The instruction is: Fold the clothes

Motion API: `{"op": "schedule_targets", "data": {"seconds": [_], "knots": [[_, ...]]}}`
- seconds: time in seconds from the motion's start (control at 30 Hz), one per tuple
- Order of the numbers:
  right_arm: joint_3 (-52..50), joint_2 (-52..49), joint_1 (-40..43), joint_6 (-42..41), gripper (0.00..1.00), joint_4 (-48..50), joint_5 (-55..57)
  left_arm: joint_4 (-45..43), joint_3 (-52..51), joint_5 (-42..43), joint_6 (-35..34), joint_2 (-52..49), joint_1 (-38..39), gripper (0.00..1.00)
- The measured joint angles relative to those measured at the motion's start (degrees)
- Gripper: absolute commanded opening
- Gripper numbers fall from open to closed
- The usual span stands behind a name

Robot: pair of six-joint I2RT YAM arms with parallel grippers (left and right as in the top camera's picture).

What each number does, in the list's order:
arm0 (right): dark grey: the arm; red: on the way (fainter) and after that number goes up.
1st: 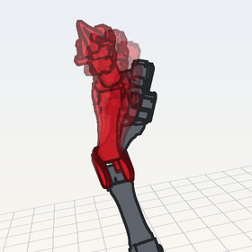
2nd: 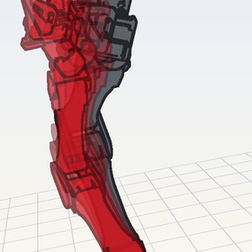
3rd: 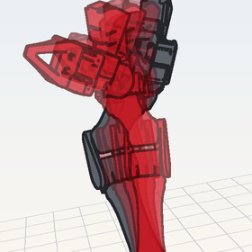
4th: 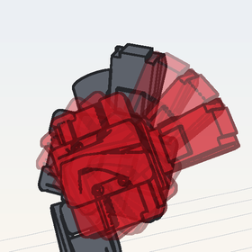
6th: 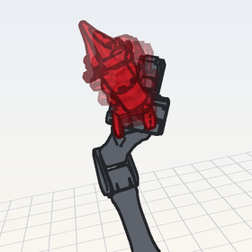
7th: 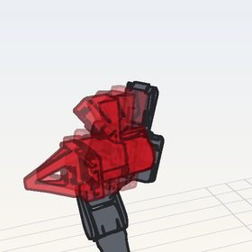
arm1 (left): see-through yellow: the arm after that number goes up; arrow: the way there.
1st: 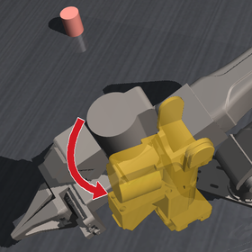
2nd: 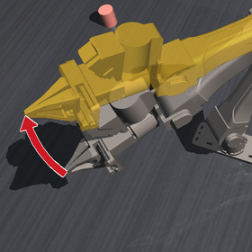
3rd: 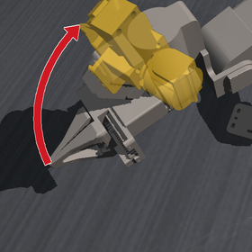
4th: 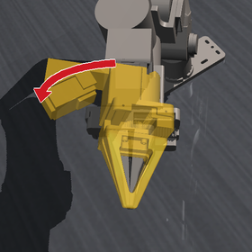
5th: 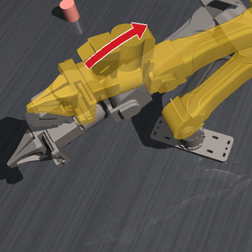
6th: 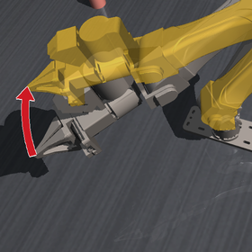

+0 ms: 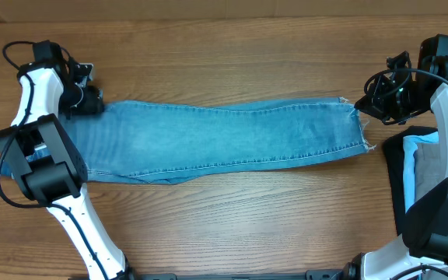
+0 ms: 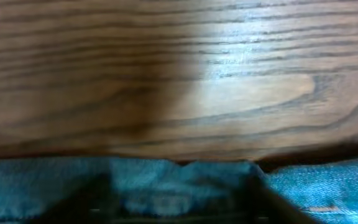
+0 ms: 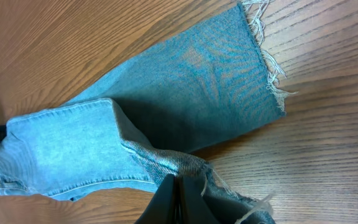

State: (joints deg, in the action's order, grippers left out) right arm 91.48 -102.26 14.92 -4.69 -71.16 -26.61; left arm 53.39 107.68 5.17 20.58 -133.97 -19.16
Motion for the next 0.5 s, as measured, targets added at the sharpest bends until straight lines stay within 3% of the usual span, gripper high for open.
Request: {"op": "schedule_targets", "data": {"seconds": [0.1, 0.2, 0.37, 0.5], "knots": [[0.00, 0.00, 0.00, 0.02, 0.04, 0.00, 0.00, 2.23, 1.75, -0.13, -1.38, -0.09, 0.00, 0.85], [0.00, 0.00, 0.00, 0.02, 0.04, 0.00, 0.02, 3.41, 3.10, -0.42, -2.73, -0.11, 0.00, 0.70], [0.00, 0.00, 0.00, 0.02, 0.04, 0.00, -0.02, 4.96, 3.37, -0.79, -4.39, -1.33, 0.00, 0.56], [0.00, 0.00, 0.00, 0.02, 0.04, 0.00, 0.00, 5.44, 4.55, -2.10, -5.01, -2.78, -0.04, 0.28]]}}
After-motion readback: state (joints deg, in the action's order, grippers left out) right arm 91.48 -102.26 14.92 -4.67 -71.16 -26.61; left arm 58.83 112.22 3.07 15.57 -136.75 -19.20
